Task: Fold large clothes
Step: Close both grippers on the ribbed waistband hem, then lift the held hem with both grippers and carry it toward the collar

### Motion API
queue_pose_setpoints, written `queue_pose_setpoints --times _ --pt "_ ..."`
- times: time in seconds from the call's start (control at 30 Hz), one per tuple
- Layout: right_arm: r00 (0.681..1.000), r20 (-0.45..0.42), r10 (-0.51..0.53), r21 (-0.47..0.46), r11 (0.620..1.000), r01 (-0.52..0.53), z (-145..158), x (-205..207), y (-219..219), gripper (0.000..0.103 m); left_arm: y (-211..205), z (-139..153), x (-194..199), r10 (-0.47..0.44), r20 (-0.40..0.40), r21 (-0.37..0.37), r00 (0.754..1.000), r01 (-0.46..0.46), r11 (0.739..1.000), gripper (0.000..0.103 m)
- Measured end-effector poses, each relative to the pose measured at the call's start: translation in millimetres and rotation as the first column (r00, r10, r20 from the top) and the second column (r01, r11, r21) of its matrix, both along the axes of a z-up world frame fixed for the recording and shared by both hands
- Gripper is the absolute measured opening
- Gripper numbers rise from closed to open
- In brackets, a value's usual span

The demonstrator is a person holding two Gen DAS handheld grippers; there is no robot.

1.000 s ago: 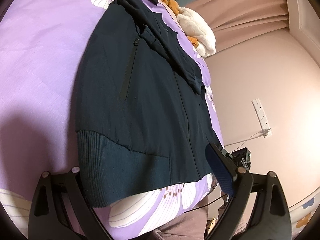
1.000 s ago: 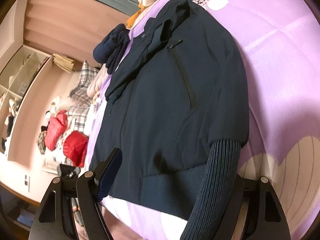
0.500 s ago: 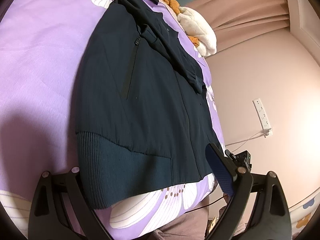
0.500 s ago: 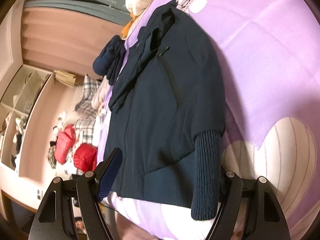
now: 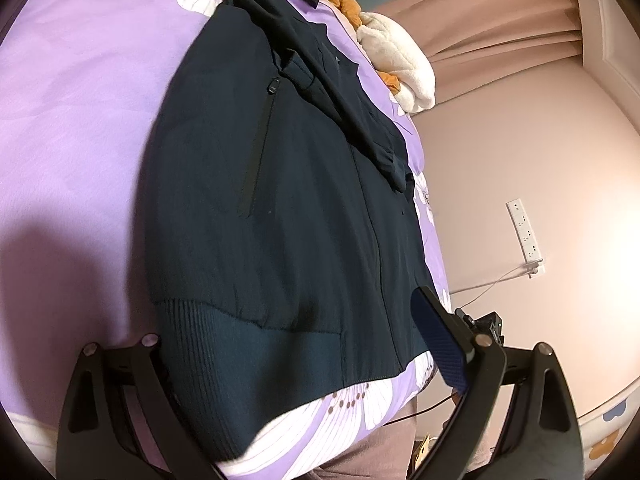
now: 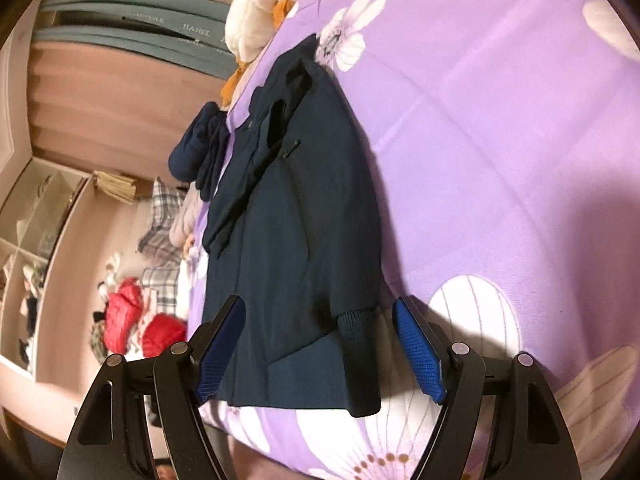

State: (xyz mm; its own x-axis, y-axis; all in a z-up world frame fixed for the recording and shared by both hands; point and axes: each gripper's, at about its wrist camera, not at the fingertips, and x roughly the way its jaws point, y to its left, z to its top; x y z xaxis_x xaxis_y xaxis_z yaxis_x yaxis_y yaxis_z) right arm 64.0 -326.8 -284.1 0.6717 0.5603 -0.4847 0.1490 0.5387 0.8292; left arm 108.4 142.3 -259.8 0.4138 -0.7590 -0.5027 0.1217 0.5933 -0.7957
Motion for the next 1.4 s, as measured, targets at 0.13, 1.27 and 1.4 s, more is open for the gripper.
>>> queue_pose_setpoints --times 0.13,1.27,1.4 --pt "0.998 0.003 0.062 -0.039 0.997 -0.062 1 13 18 0.077 -7 2 1 -0.021 0.003 0.013 1.0 0.021 1.0 0.094" --pt "0.99 0.094 0.104 -0.192 0.978 -0.084 23 21 47 0.015 -4 24 -12 0.151 0.108 0.229 0.983 -0.172 0.958 0.011" --pt "0.987 0.122 0.105 -0.175 0.981 -0.082 25 20 50 0.014 -16 41 -16 0.134 0.187 0.292 0.973 -0.185 0.938 0.01"
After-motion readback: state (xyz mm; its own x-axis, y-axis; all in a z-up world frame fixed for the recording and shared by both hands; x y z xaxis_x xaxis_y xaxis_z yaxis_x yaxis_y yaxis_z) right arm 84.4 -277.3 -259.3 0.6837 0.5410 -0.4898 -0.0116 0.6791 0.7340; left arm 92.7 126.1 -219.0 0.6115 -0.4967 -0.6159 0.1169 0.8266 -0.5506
